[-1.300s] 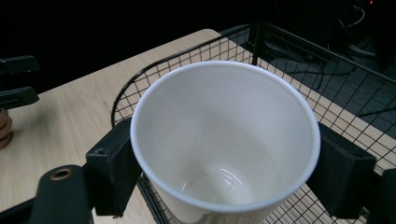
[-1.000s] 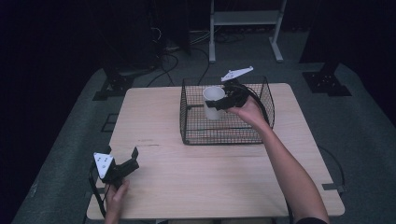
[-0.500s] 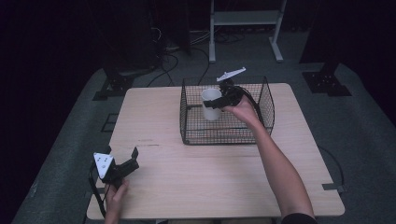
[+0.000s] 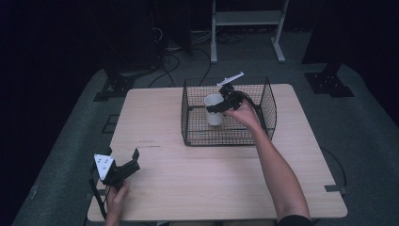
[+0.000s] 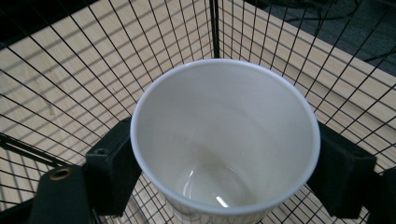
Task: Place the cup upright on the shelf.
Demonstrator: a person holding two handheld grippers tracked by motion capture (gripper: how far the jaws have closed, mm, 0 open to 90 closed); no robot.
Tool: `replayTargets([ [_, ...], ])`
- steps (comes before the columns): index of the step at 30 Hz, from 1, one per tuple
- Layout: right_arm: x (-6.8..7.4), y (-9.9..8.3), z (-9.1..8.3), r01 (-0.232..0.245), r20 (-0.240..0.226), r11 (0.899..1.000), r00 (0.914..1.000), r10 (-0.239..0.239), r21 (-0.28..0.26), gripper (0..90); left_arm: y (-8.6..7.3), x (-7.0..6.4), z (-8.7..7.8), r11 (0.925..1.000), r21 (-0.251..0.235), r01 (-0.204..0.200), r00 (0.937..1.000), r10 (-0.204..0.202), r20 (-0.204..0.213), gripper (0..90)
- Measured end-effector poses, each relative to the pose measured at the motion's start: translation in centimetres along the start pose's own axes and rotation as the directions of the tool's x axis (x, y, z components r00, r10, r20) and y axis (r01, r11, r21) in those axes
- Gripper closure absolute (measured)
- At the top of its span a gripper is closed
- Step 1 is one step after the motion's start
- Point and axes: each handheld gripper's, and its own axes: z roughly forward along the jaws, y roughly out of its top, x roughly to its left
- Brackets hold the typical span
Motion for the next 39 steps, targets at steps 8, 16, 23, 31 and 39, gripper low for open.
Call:
replayTargets([
  [8, 0.0, -0.4, 1.1, 0.024, 0.018, 0.998, 0.9995, -0.025, 0.051, 19.4, 0.0, 0.0, 0.0, 1.0, 0.0, 0.0, 1.0, 0.0, 0.0, 0.0],
  [16, 0.0, -0.8, 1.2, 0.02, 0.024, 0.998, 0.9995, -0.021, 0.056, 19.3, 0.0, 0.0, 0.0, 1.0, 0.0, -0.001, 1.0, 0.001, 0.0, 0.0],
  [23, 0.1, -1.2, 0.9, 0.04, 0.026, 0.997, 0.9988, -0.042, 0.067, 19.1, 0.0, 0.0, 0.0, 1.0, -0.001, -0.001, 1.0, 0.001, 0.0, 0.0],
  [31, 0.5, -1.3, 0.9, 0.058, 0.028, 0.995, 0.9978, -0.06, 0.085, 18.6, 0.0, 0.1, 0.0, 1.0, -0.002, 0.009, 1.0, -0.009, -0.003, 0.0],
  [39, 0.6, -1.2, 0.9, 0.061, 0.03, 0.994, 0.9975, -0.064, 0.088, 18.6, 0.0, 0.0, 0.0, 1.0, -0.002, 0.006, 1.0, -0.006, -0.002, 0.0],
])
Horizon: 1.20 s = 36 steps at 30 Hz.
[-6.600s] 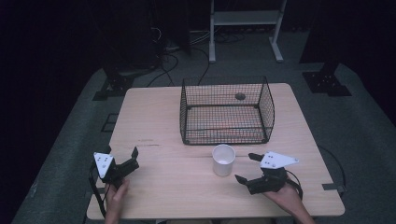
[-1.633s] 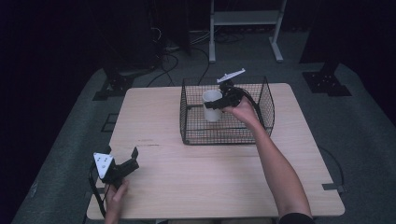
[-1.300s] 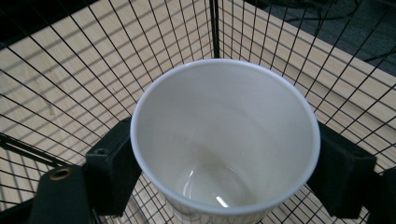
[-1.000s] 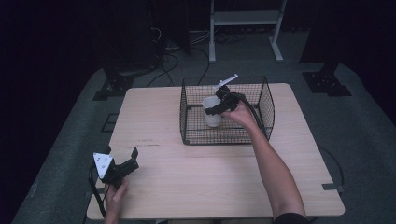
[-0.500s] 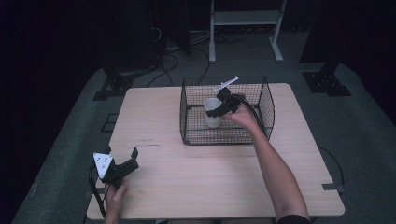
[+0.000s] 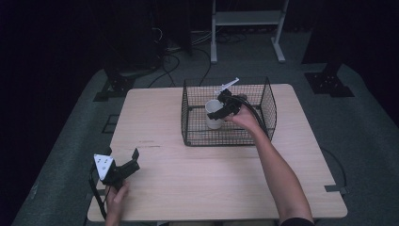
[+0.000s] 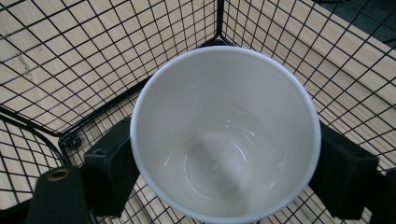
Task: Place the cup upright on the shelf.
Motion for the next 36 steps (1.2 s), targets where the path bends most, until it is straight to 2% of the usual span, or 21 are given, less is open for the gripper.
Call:
replayTargets([
  [5, 0.1, 0.0, -0.2, -0.009, -0.006, 1.0, 0.9999, 0.009, -0.009, 16.7, 0.0, 0.0, 0.0, 1.0, 0.002, 0.0, 1.0, 0.0, -0.002, 0.0],
  [12, 0.0, 0.3, -1.2, -0.014, -0.013, 0.998, 0.9998, 0.013, -0.061, 14.5, 0.0, 0.0, 0.1, 1.0, 0.003, 0.004, 1.0, -0.004, -0.005, 0.0],
  [21, -0.8, 0.1, -3.2, -0.049, -0.014, 0.993, 0.9988, 0.047, -0.11, 13.2, 0.0, 0.0, 0.1, 1.0, 0.004, 0.006, 0.9999, -0.006, -0.011, 0.0],
  [26, -0.5, -0.1, -4.6, -0.057, -0.029, 0.987, 0.9982, 0.053, -0.152, 13.3, 0.0, 0.0, 0.0, 1.0, 0.005, 0.008, 0.9999, -0.008, -0.012, 0.0],
  [31, -0.2, -0.4, -5.6, -0.053, -0.029, 0.984, 0.9984, 0.049, -0.171, 13.3, 0.0, 0.0, 0.0, 1.0, 0.003, 0.004, 0.9999, -0.004, -0.01, 0.0],
  [36, 0.0, -0.9, -6.8, -0.07, -0.046, 0.981, 0.997, 0.063, -0.181, 13.2, 0.0, 0.0, 0.0, 1.0, 0.003, 0.005, 0.9999, -0.005, -0.011, 0.0],
])
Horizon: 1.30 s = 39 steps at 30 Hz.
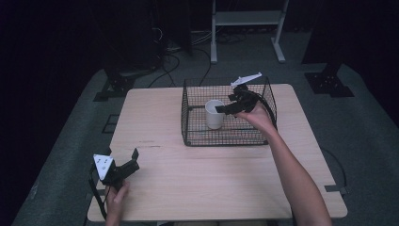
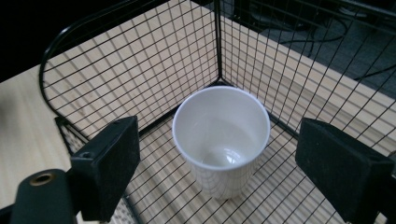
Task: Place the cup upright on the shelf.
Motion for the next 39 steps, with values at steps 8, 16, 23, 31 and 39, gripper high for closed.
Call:
replayTargets([
  [8, 0.1, -0.8, -1.2, -0.008, -0.005, 1.0, 1.0, 0.008, -0.022, 13.2, 0.0, 0.0, 0.0, 1.0, 0.0, 0.003, 1.0, -0.003, -0.001, 0.0],
  [16, 0.6, -1.2, -1.9, -0.003, -0.026, 1.0, 0.9997, 0.002, -0.017, 13.2, 0.0, 0.0, 0.0, 1.0, 0.0, 0.003, 1.0, -0.003, 0.0, 0.0],
  [23, 1.3, -1.2, -2.8, 0.022, -0.03, 1.0, 0.9993, -0.023, -0.016, 13.2, 0.0, 0.0, 0.0, 1.0, 0.0, -0.001, 1.0, 0.001, 0.002, 0.0],
  [31, 1.4, -2.2, -3.6, 0.023, -0.04, 0.999, 0.9989, -0.024, -0.021, 13.3, 0.0, 0.0, 0.1, 1.0, 0.0, -0.004, 1.0, 0.004, 0.004, 0.0],
  [39, 1.6, -3.0, -4.5, 0.024, -0.053, 0.999, 0.9982, -0.025, -0.033, 13.3, 0.0, 0.0, 0.1, 1.0, 0.0, -0.003, 1.0, 0.003, 0.004, 0.0],
])
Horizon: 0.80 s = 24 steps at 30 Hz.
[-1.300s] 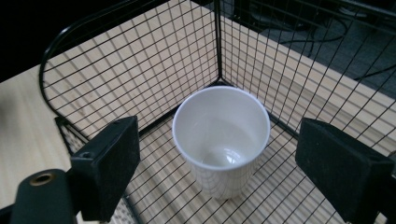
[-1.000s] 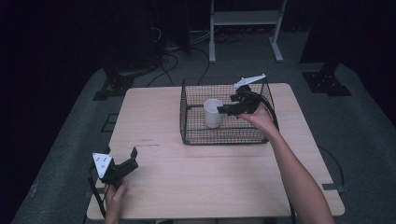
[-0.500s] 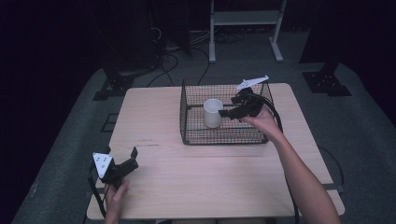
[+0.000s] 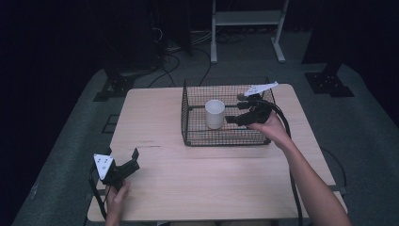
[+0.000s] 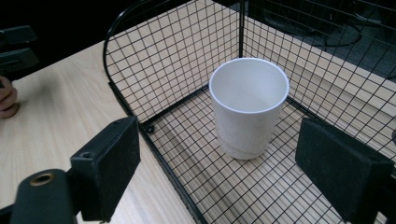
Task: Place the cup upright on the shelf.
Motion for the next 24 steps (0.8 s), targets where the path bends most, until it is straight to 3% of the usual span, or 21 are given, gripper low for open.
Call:
replayTargets([
  [9, 1.2, -0.8, -0.8, 0.035, -0.014, 0.999, 0.9993, -0.034, 0.003, 13.2, 0.0, 0.0, 0.0, 1.0, 0.0, -0.003, 1.0, 0.003, 0.001, 0.0],
  [24, 2.0, -2.4, -2.0, 0.049, -0.037, 0.999, 0.9981, -0.049, 0.002, 13.3, 0.0, 0.0, 0.0, 1.0, 0.0, -0.003, 1.0, 0.003, 0.002, 0.0],
])
